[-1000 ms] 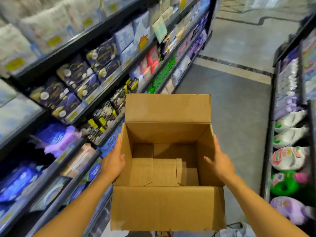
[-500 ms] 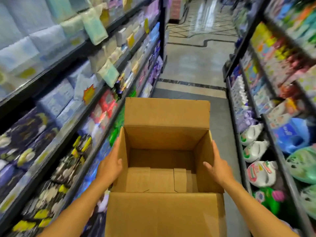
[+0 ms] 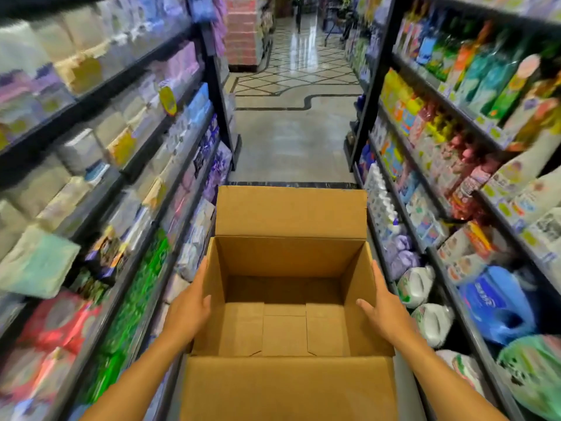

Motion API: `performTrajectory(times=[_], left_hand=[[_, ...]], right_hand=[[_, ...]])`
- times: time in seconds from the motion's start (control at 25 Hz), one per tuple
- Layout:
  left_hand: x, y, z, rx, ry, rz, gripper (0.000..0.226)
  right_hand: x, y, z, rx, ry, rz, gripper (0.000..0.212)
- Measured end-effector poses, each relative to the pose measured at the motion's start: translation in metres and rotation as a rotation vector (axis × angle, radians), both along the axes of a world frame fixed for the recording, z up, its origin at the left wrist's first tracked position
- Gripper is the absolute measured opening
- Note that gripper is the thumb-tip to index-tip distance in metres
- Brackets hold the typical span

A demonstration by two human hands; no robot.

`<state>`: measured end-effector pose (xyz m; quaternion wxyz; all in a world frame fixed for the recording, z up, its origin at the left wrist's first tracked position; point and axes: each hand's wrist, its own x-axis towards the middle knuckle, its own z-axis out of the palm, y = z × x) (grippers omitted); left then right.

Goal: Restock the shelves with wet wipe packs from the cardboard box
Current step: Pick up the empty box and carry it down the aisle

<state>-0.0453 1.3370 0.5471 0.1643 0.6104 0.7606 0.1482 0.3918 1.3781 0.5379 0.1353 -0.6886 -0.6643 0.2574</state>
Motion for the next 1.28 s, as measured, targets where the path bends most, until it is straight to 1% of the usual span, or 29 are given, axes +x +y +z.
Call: performTrajectory(times=[0.12, 0.36, 0.44, 0.6, 0.72, 0.96, 1.04, 1.16, 1.28], left_hand=[[0.021, 0.088, 0.007, -0.004, -0.013, -0.001, 0.100], [0.034, 0.265, -0.015, -0.014, -0.038, 0.012, 0.103], [0.034, 0.330, -0.024, -0.011, -0.060, 0.008, 0.102], [0.025, 0.468, -0.030, 0.003, -0.104, -0.033, 0.105], [0.014, 0.572, -0.027, 0.017, -0.133, -0.048, 0.107], [-0.001, 0.777, -0.023, -0.059, -0.076, -0.073, 0.107], [0.002, 0.846, -0.021, -0.066, -0.064, -0.068, 0.103], [0.008, 0.955, -0.024, -0.066, -0.100, -0.034, 0.098], [0.013, 1.057, -0.023, -0.040, -0.121, 0.012, 0.099]], right_hand=[[0.021, 0.095, -0.003, 0.018, -0.024, 0.007, 0.109], [0.041, 0.284, 0.003, -0.017, -0.029, 0.050, 0.107], [0.041, 0.347, -0.001, -0.026, -0.014, 0.044, 0.109], [0.028, 0.472, -0.006, -0.032, -0.056, 0.011, 0.112], [0.013, 0.562, 0.001, -0.020, -0.020, -0.028, 0.110], [0.000, 0.747, 0.008, -0.034, 0.007, -0.071, 0.105], [-0.002, 0.815, 0.006, -0.023, 0.027, -0.063, 0.103], [-0.004, 0.932, -0.005, -0.001, 0.049, -0.049, 0.106], [-0.002, 1.054, -0.002, -0.043, -0.003, -0.024, 0.107]])
